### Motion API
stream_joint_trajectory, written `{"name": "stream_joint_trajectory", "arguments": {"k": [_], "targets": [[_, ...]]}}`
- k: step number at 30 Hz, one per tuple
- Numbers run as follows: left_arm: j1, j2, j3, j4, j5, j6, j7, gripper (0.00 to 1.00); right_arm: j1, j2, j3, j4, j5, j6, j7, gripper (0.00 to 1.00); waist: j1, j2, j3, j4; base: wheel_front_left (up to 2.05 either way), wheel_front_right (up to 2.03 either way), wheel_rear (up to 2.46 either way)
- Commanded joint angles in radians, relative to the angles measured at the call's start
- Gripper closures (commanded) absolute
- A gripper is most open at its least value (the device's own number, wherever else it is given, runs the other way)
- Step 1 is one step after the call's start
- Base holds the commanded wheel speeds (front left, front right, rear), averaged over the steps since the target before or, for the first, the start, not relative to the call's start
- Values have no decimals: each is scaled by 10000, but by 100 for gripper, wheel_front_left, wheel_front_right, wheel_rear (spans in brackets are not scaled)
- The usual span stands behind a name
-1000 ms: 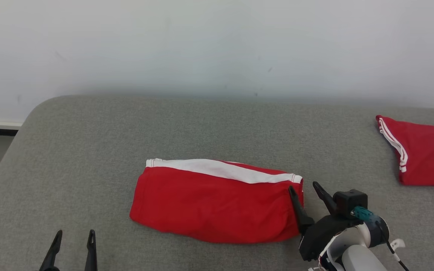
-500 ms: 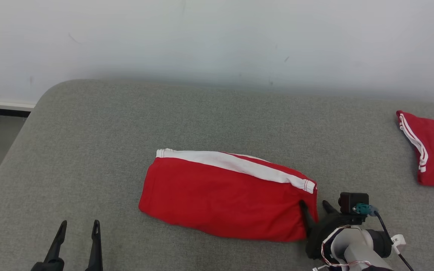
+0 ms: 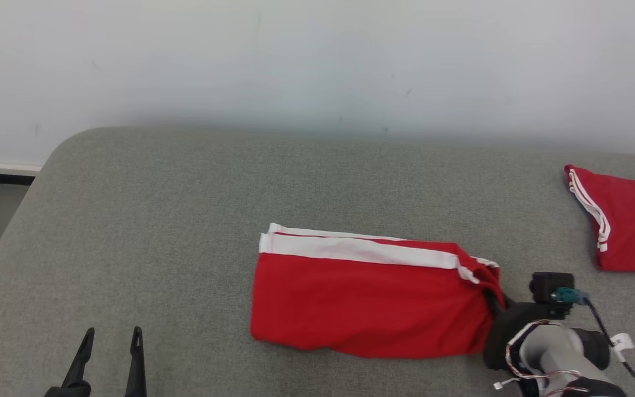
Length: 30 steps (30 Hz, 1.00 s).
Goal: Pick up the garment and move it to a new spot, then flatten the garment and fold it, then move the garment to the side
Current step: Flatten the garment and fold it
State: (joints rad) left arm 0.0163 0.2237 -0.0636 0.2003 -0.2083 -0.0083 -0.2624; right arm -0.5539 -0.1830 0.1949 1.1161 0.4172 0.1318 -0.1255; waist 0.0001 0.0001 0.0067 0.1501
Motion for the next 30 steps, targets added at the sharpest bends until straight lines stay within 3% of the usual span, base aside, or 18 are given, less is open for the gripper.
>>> {"name": "stream_joint_trajectory", "arguments": {"k": [1,8,12,16,24,30], "targets": [[136,7,62,-11,121,43,-29,0,165,-380,144,-78,184,-23,-46,100,-1,-1,-157,-175,0,0,0],[446,-59,421,-193,64,170,-29,0,371,-2064,833,-649,992,-23,304,100,-1,-1,-264,-587,0,0,0],[585,-84,603,-311,69,197,-29,0,333,-2494,1197,-1171,1662,-23,873,100,-1,-1,-259,-808,0,0,0],[727,-101,725,-339,70,223,-29,0,245,-2452,1301,-1846,2666,-23,1531,100,-1,-1,-281,-984,0,0,0],[800,-143,929,-378,73,208,-29,0,216,-2115,1271,-4267,5614,-23,3971,100,-1,-1,-339,-1162,0,0,0],[653,-266,914,-343,167,145,-29,0,-24,-1210,1220,-4830,6540,-23,5138,100,-1,-1,-308,-1086,0,0,0]]}}
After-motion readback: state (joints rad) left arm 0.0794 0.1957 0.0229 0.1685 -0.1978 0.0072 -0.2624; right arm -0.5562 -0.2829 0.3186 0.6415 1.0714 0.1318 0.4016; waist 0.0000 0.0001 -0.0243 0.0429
